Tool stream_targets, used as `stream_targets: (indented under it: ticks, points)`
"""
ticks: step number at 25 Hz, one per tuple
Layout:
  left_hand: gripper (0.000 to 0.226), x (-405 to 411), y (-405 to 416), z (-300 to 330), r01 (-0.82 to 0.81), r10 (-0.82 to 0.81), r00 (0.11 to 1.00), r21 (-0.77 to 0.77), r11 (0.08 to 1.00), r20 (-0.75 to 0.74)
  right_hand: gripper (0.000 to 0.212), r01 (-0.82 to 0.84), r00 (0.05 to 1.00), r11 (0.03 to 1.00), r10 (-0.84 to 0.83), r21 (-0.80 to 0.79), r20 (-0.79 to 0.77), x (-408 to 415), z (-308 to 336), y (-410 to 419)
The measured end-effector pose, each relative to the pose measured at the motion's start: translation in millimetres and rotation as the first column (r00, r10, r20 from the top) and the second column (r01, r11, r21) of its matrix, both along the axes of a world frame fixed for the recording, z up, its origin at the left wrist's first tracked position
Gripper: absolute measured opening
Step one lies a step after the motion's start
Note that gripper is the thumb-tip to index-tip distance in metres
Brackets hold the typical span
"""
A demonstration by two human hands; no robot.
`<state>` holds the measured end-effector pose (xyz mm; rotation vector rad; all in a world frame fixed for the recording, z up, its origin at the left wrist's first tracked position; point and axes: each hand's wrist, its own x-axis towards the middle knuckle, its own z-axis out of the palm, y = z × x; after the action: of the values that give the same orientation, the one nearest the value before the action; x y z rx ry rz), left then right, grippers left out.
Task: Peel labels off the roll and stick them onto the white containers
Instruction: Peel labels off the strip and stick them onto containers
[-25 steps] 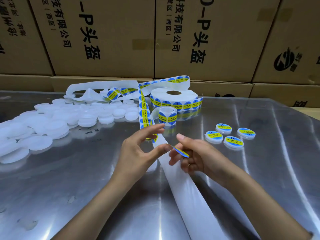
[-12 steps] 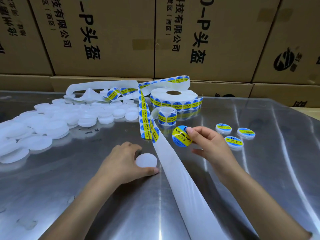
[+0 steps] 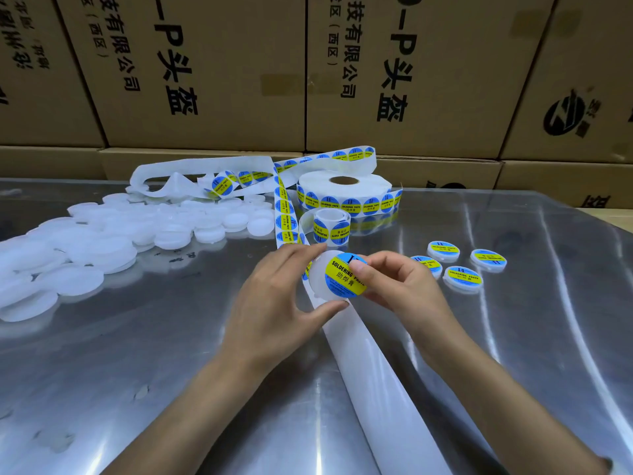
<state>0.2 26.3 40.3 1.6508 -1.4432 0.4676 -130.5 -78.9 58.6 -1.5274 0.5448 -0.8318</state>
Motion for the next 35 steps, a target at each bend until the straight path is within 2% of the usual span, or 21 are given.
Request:
stream_targets:
  ticks: [9, 17, 19, 23, 26, 29, 30, 31, 33, 34, 35]
  points:
    - [0.061, -6, 2, 3, -0.022, 0.02, 0.999, 0.03, 0.999, 0.041, 0.012, -0.03, 0.996, 0.999, 0.029, -0.022, -0.083, -1, -2, 0]
    - [0.053, -11, 4, 7, 0.003, -0.003, 1.0, -0.006, 1.0, -0.017, 0.014, -0.064, 0.997, 0.996, 0.062, -0.055, -0.035, 0, -2, 0]
    - [0.052, -13, 4, 8, 0.004, -0.005, 0.999, -0.016, 1.0, -0.039, 0.014, -0.054, 0.998, 0.993, 0.052, -0.101, -0.021, 1, -2, 0]
    - [0.05, -14, 5, 10, 0.027, -0.032, 0.992, -0.04, 0.999, -0.123, 0.019, -0.062, 0.998, 0.95, 0.055, -0.306, -0.031, 1, -6, -2]
    - [0.05, -15, 6, 11, 0.045, -0.053, 0.985, -0.049, 0.998, -0.167, 0.017, -0.107, 0.994, 0.953, 0.105, -0.282, -0.022, 1, -7, -4]
    - [0.05, -13, 7, 12, 0.036, -0.046, 0.981, -0.052, 0.998, -0.187, 0.018, -0.104, 0.994, 0.951, 0.088, -0.291, -0.066, 1, -9, -3]
    - [0.05, -13, 7, 12, 0.038, -0.046, 0.981, -0.051, 0.998, -0.187, 0.023, -0.107, 0.993, 0.951, 0.086, -0.291, -0.084, 0, -8, -2]
    - [0.05, -13, 6, 12, 0.045, -0.052, 0.983, -0.046, 0.998, -0.177, 0.04, -0.115, 0.99, 0.957, 0.09, -0.265, -0.105, -1, -6, -1]
    - [0.05, -15, 6, 12, 0.068, -0.073, 0.988, -0.044, 0.997, -0.138, 0.087, -0.121, 0.982, 0.977, 0.092, -0.174, -0.163, -2, -3, -2]
    - [0.051, -16, 7, 13, 0.081, -0.088, 0.989, -0.057, 0.995, -0.12, 0.092, -0.147, 0.975, 0.979, 0.119, -0.139, -0.188, -3, -2, -1]
    - [0.052, -17, 7, 14, 0.1, -0.108, 0.989, -0.079, 0.992, -0.103, 0.075, -0.188, 0.965, 0.974, 0.158, -0.13, -0.21, -5, 0, 1]
